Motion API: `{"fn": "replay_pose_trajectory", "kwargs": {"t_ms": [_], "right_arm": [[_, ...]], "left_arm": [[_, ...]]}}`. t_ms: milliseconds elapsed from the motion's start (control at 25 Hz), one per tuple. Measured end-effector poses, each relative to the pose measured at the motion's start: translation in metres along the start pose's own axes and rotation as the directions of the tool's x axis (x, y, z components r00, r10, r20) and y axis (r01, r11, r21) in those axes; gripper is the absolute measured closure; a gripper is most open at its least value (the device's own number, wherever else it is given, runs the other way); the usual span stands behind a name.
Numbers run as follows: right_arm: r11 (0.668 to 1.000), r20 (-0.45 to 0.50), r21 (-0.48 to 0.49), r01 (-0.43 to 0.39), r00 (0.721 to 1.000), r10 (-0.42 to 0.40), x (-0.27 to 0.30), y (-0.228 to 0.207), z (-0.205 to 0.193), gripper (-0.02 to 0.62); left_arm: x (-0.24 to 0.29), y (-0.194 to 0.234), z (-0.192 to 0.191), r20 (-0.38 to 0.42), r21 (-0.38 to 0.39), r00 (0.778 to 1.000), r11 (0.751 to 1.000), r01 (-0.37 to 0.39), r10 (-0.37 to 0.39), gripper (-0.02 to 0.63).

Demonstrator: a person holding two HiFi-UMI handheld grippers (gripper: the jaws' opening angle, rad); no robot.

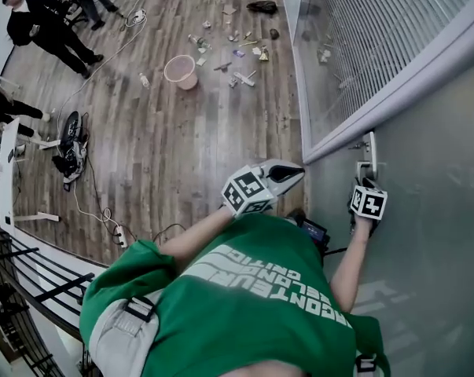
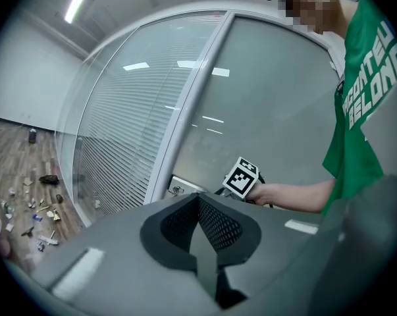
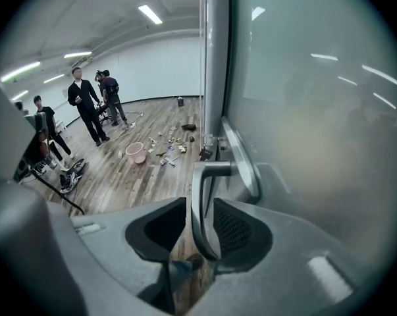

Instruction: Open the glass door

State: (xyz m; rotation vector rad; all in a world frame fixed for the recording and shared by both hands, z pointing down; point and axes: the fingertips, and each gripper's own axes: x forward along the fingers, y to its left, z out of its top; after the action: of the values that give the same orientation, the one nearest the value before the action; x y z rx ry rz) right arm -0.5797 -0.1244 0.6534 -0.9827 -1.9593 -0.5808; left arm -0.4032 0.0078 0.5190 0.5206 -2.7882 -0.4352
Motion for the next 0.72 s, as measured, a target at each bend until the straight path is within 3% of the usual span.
{"fn": "replay_pose_trajectory", "kwargs": {"t_ms": [240,400,560,720], "right_arm": [[0.998,-0.074,-0.016,-0.068,0.995,0.067,0.029,0.017,0.017,0.483],[0.993,-0.139,-0.109,-0.041,0.990,0.026,0.044,0.019,0.023,0.483],[0.990,-0.199,-0.101,-0.097,0.977,0.076,0.056,0.023,0.009,0.484],[0.988,-0.258,-0.120,-0.097,0.964,0.063,0.059,0.022,0.004,0.536]], "left_arm": [[0.013,-0.006,0.011,-0.002,-0.001,1.000,1.000,-0.005,0.005,0.591],[0.023,-0.004,0.016,-0.001,-0.013,1.000,1.000,-0.015,0.015,0.591],[0.030,-0.006,0.019,-0.017,-0.030,0.999,0.999,-0.038,0.037,0.591],[0.032,0.001,0.016,0.009,-0.033,0.999,0.999,-0.039,0.039,0.591]]}}
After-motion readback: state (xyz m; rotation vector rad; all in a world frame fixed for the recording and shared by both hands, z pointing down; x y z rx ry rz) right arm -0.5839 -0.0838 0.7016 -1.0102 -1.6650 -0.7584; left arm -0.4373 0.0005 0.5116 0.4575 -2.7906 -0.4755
